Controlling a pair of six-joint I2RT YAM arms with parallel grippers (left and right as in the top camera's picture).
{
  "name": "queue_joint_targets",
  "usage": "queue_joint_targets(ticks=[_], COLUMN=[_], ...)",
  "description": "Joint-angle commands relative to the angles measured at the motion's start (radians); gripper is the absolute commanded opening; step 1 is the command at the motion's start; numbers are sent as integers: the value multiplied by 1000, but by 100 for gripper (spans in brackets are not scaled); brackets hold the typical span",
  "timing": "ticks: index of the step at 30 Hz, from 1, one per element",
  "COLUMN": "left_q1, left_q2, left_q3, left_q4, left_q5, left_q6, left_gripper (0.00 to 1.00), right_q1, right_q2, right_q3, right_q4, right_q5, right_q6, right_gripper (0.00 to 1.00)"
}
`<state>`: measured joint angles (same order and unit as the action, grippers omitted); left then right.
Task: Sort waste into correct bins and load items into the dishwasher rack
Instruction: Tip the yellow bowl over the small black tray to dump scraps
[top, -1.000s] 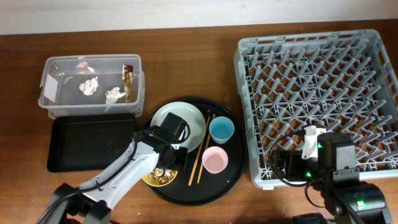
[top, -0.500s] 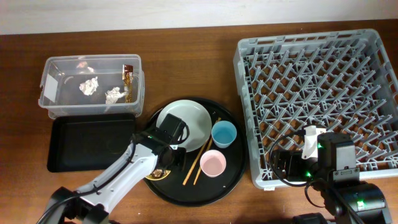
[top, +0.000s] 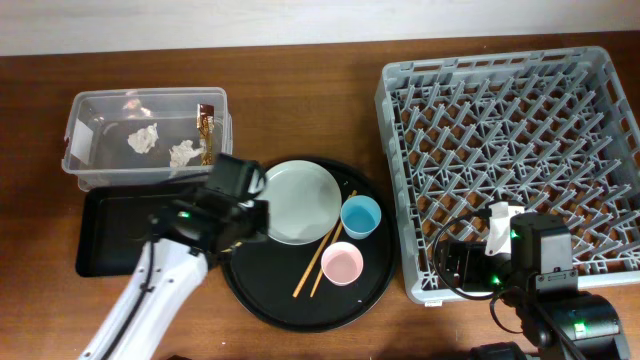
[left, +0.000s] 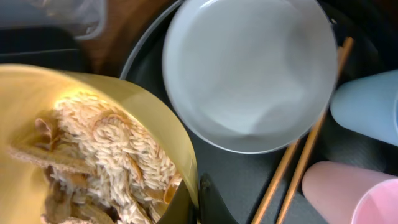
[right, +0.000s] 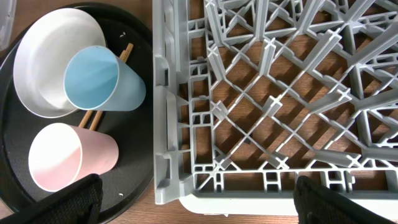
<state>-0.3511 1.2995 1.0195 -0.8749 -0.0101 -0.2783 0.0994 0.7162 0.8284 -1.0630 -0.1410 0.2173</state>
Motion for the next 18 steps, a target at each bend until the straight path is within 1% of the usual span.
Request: queue_joint_targets(ticks=[1, 3, 4, 6, 7, 9, 14, 18], left_q1=[203, 301, 372, 526, 565, 615, 755, 844], left_q2=[-7, 1, 13, 66, 93, 138, 333, 415], left_q3=[15, 15, 15, 10, 10, 10, 10, 10], left_q4=[8, 9, 9, 8, 8, 6, 2, -6], left_q5=[217, 338, 417, 636, 716, 811, 1093, 1178], left_q6=[200, 283, 334, 440, 478, 519, 587, 587], left_gripper=[0, 0, 0, 0, 0, 0, 0, 0], right_q1=[5, 5, 5, 5, 5, 5, 5, 5], right_q2=[-5, -5, -5, -5, -5, -5, -5, -5], right_q3=[13, 13, 13, 13, 13, 13, 13, 13], right_q4=[3, 2, 2, 3, 2, 2, 2, 2], right_q5=[-5, -6, -6, -6, -6, -6, -6, -6], right_q6=[1, 1, 1, 1, 1, 1, 1, 1], right_gripper=[99, 99, 99, 99, 99, 99, 99, 99])
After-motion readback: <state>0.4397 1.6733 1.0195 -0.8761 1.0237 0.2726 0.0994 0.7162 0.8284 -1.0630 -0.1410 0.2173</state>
